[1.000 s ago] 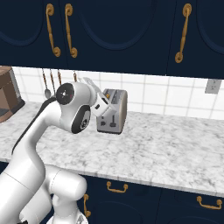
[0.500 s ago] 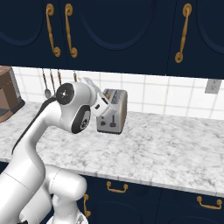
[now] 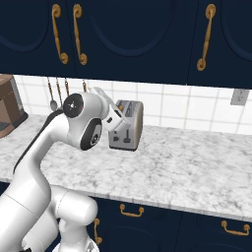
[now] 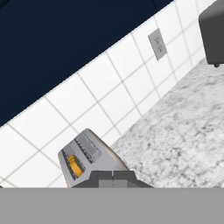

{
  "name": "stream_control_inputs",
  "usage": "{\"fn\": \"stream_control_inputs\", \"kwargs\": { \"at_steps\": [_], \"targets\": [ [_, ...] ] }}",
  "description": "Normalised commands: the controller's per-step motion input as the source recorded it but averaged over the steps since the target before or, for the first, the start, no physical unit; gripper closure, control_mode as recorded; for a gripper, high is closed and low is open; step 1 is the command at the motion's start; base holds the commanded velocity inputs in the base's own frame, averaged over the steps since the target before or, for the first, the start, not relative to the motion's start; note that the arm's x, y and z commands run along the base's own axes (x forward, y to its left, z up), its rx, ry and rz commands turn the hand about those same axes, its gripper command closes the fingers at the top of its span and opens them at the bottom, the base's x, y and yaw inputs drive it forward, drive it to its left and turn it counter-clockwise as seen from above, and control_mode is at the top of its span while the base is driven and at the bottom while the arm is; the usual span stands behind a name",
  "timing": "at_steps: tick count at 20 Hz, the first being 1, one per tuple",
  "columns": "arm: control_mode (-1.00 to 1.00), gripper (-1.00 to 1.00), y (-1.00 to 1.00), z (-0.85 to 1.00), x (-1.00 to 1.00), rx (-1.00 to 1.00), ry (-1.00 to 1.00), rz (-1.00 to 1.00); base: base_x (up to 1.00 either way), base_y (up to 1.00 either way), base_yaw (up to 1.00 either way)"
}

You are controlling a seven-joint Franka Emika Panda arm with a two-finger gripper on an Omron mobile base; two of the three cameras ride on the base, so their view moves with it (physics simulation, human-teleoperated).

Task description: Start the toaster. Once the lever pops up, take the bread to the plate on the dining counter.

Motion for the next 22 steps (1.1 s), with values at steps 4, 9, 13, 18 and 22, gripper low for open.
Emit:
{"fn": "stream_control_inputs", "kwargs": {
  "at_steps": [4,9,13,18,22],
  "targets": [
    [-1.0,1.0,0.0,0.0,0.0,0.0,0.0,0.0,0.0,0.0,0.0],
    [-1.0,1.0,0.0,0.0,0.0,0.0,0.0,0.0,0.0,0.0,0.0],
    [-1.0,1.0,0.0,0.0,0.0,0.0,0.0,0.0,0.0,0.0,0.0],
    [-1.0,1.0,0.0,0.0,0.0,0.0,0.0,0.0,0.0,0.0,0.0],
    [-1.0,1.0,0.0,0.0,0.0,0.0,0.0,0.0,0.0,0.0,0.0]
  ]
}}
